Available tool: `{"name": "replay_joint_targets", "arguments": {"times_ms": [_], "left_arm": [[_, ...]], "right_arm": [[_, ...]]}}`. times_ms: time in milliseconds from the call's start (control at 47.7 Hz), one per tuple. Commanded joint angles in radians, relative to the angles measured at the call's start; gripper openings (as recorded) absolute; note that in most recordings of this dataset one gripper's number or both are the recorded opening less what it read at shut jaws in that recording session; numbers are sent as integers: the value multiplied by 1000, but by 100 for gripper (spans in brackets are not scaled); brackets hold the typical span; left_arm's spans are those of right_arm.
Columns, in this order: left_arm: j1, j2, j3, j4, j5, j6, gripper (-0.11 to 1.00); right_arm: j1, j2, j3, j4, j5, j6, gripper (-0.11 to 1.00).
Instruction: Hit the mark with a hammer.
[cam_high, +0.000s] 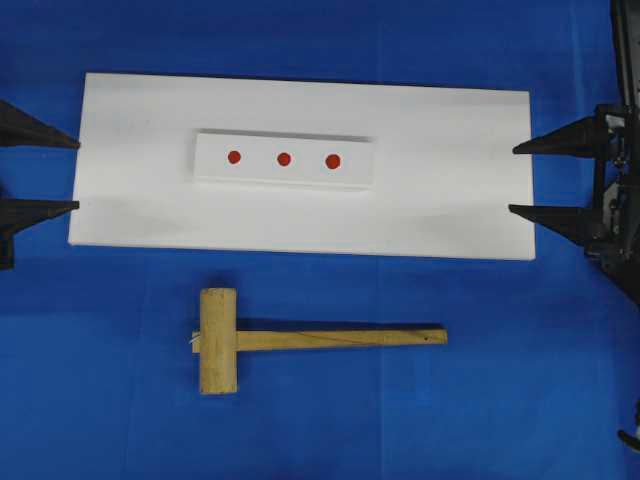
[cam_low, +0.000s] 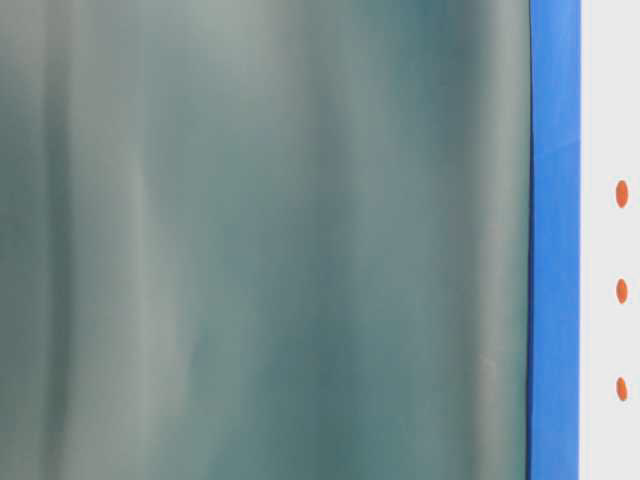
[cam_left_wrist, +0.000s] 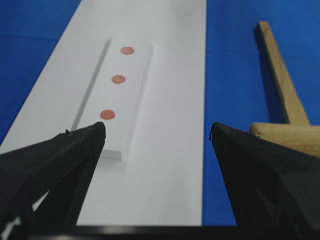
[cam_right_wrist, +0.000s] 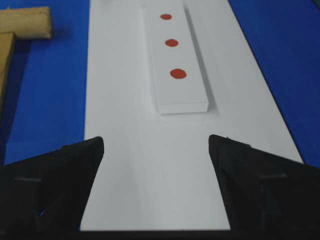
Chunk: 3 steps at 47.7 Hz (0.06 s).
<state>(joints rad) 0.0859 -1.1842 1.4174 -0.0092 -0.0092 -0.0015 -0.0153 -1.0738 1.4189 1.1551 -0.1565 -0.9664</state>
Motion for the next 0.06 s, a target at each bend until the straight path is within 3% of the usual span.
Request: {"name": "replay_joint_targets", "arguments": {"times_ms": [0,42], "left_arm": [[-2,6,-11,2,-8,2,84],[-3,6,-12,2,-8,2,84]], "right_arm": [[2,6,-12,-2,-6,2,74],[2,6,-12,-2,-8,2,74]]}}
